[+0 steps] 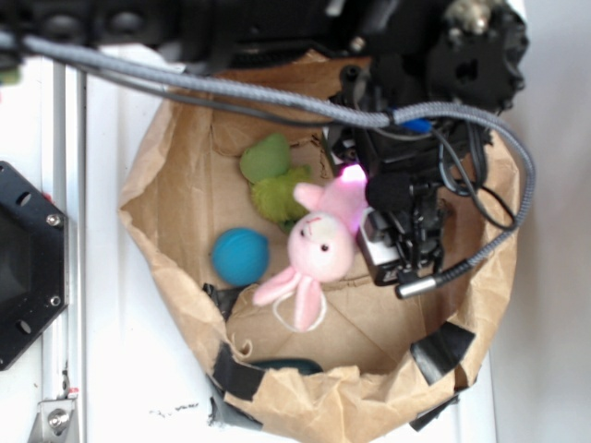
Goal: Grab the pink bunny.
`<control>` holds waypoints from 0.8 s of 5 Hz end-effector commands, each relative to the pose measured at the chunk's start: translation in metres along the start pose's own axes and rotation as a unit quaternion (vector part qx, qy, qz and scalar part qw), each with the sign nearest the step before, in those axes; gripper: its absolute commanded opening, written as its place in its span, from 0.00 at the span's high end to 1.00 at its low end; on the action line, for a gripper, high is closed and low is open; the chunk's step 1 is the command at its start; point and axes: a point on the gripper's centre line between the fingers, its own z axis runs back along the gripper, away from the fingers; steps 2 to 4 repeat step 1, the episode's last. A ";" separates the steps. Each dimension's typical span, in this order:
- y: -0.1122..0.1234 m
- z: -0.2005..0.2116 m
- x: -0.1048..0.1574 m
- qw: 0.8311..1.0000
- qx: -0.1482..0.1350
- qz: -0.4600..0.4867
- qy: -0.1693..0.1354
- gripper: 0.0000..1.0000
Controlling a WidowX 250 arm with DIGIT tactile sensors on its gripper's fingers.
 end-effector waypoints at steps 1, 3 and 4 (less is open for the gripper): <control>0.004 0.015 0.010 0.999 0.003 0.000 -0.034 1.00; 0.004 0.015 0.010 0.999 0.003 0.000 -0.034 1.00; 0.004 0.015 0.010 0.999 0.003 0.000 -0.034 1.00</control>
